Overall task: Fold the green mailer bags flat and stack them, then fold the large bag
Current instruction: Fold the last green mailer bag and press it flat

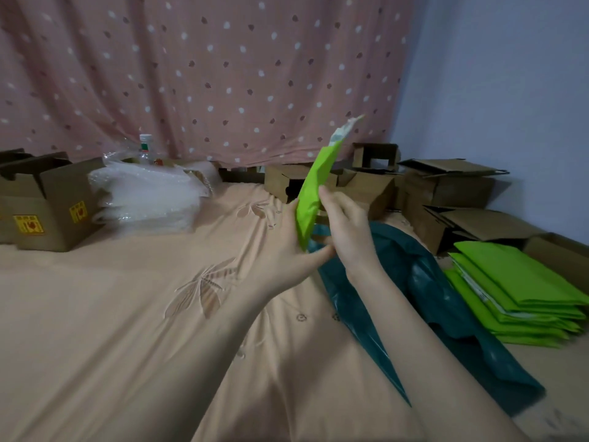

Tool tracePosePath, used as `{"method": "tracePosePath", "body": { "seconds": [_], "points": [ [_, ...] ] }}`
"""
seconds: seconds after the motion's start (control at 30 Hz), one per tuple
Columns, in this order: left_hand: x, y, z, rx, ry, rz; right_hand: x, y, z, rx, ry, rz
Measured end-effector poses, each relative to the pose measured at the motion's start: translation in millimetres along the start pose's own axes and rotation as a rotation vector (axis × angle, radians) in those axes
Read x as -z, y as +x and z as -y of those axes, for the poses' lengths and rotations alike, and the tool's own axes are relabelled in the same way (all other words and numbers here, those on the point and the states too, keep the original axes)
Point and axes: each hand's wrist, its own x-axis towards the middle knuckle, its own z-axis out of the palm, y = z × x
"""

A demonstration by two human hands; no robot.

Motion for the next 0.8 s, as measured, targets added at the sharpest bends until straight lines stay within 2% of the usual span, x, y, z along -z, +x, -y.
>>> {"method": "tracePosePath", "body": {
  "seconds": [0.1,0.2,0.47,0.67,0.8],
  "points": [
    [10.2,4.0,-3.4,0.105,-0.079,-0.184,2.7,-6.2,5.0,-0.027,0.051,0.081],
    [23.6,4.9,-2.8,0.229,-0.170,-0.256,7.9,-5.8,3.2,0.016,-0.087,0.045],
    [47.7,-6.5,6.1,0.318,-0.409,-0.140,25.5,-2.7,-10.4,-0.015,-0.173,-0.145],
    [51.4,-10.4,16.0,0.407,-0.442,-0.116,24.0,-5.6,-11.6,-0.215,0.063,0.006],
    [54.3,-11.9,22.5,0.434,-0.413,-0.109,22.8,-6.1,-16.7,-0.203,0.105,0.013]
  ]
}}
